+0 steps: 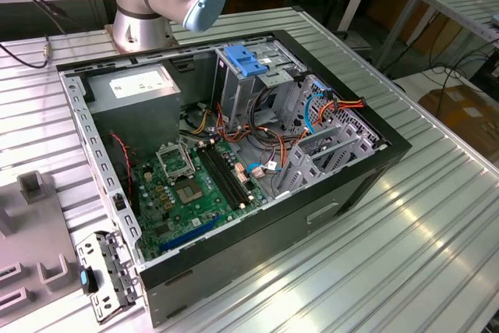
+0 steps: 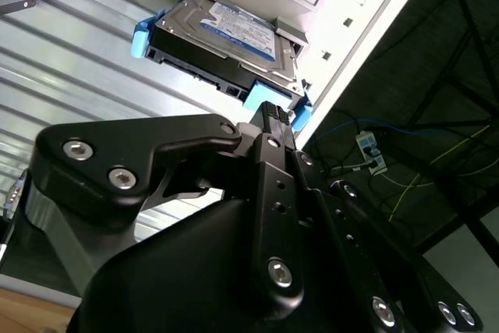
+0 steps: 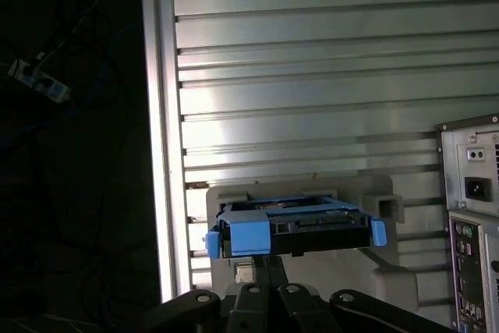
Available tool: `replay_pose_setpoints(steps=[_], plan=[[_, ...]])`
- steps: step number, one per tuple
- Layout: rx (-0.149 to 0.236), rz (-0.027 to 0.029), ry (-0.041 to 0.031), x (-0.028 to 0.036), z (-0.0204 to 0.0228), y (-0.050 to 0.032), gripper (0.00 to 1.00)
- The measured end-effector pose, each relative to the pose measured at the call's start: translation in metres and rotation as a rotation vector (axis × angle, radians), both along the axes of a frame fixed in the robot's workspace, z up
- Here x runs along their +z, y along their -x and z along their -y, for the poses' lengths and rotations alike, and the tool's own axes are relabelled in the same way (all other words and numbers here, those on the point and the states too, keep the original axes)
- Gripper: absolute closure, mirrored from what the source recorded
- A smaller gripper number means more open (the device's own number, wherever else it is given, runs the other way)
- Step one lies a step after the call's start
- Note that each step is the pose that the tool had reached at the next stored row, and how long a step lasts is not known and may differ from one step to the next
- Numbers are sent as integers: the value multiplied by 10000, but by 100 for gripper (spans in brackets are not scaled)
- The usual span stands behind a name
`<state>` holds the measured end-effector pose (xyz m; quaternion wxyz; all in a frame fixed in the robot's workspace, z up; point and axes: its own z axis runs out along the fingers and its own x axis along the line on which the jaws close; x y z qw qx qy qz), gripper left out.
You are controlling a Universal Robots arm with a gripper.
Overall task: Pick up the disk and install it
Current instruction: 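Pick up the disk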
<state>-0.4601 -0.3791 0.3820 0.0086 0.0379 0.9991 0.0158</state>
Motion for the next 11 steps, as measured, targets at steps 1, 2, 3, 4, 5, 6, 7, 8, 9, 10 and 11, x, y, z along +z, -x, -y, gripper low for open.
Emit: replay_pose_setpoints(steps=[1, 2, 3, 4, 5, 6, 7, 8, 9, 10, 11], plan=[[0, 0, -1, 0, 0, 0, 89], [0, 0, -1, 0, 0, 1, 89], [0, 0, -2, 0, 0, 1, 89], [0, 0, -2, 0, 0, 1, 89], [8, 0, -2, 0, 0, 1, 89], [36, 0, -2, 0, 0, 1, 89], [72, 0, -2, 0, 0, 1, 89], [146, -1, -2, 0, 0, 2, 89], [209, -1, -2, 1, 0, 2, 89], [296, -1, -2, 0, 0, 2, 89], [433, 0, -2, 0, 0, 2, 89]])
